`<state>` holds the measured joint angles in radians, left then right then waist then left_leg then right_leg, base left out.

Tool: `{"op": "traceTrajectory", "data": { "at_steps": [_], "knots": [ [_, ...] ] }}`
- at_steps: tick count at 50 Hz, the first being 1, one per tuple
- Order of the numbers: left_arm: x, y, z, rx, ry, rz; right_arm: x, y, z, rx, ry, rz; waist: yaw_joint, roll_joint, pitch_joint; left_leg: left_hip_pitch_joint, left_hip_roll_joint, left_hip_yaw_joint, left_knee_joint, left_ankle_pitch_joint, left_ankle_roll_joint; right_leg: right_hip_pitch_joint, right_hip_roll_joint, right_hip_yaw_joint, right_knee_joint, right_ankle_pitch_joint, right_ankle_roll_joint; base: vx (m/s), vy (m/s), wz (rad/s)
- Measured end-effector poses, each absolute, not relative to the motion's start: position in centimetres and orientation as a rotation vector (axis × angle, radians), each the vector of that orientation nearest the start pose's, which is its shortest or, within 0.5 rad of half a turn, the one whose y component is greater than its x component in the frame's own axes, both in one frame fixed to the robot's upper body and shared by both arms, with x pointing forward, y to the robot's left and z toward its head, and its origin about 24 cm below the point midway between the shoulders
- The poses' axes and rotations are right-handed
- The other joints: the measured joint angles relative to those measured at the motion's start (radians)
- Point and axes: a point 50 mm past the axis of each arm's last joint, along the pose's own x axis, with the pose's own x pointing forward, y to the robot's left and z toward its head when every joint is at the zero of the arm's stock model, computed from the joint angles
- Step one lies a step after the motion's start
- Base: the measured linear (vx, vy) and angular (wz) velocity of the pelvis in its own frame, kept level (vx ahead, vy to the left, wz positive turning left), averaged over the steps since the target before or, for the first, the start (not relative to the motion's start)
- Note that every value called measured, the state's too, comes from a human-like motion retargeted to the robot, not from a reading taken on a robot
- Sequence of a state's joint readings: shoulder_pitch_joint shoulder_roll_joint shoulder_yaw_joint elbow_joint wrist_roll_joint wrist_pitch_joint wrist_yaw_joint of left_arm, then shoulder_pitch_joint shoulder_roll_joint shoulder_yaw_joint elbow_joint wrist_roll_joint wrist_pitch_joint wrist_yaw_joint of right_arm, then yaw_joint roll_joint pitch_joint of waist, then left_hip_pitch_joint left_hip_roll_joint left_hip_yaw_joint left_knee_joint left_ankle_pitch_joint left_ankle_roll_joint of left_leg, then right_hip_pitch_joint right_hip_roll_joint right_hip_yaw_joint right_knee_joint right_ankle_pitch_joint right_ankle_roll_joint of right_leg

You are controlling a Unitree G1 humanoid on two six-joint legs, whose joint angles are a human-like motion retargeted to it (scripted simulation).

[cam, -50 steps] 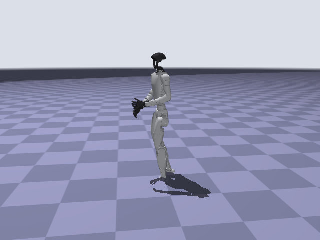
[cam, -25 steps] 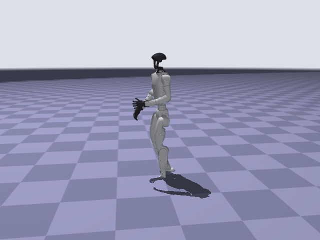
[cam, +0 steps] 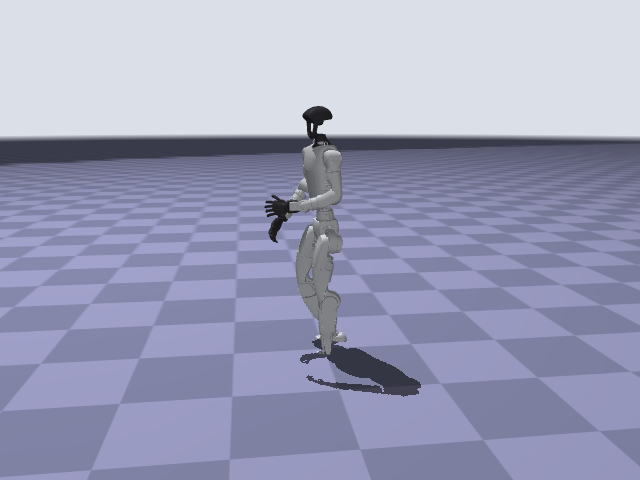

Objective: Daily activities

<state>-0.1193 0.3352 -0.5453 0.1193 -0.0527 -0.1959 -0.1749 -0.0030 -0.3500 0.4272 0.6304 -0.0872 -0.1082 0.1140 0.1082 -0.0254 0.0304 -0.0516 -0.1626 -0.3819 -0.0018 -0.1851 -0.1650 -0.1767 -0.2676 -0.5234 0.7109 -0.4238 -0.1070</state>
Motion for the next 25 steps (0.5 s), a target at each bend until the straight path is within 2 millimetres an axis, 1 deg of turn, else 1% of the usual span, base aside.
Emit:
{"op": "traceTrajectory", "data": {
  "at_steps": [8, 25],
  "knots": [
    [23.8, 8.7, 3.0, 0.344, -0.081, -0.720, 18.7, -17.0, -9.3, -0.505, 0.584, 0.475, 0.004, -0.007, -0.005, -0.005, 0.001, -0.010, -0.010, 0.003, 0.002, -0.003, 0.013, 0.011, -0.027, -0.015, 0.004, 0.00, 0.00, 0.00],
    [23.6, 10.3, 3.0, 0.426, -0.076, -0.721, 18.5, -16.5, -8.8, -0.516, 0.537, 0.498, 0.012, 0.003, -0.013, -0.006, 0.028, -0.012, -0.014, -0.009, 0.010, 0.018, 0.058, 0.008, -0.101, -0.016, 0.005, 0.00, 0.00, 0.00]
  ]
}}
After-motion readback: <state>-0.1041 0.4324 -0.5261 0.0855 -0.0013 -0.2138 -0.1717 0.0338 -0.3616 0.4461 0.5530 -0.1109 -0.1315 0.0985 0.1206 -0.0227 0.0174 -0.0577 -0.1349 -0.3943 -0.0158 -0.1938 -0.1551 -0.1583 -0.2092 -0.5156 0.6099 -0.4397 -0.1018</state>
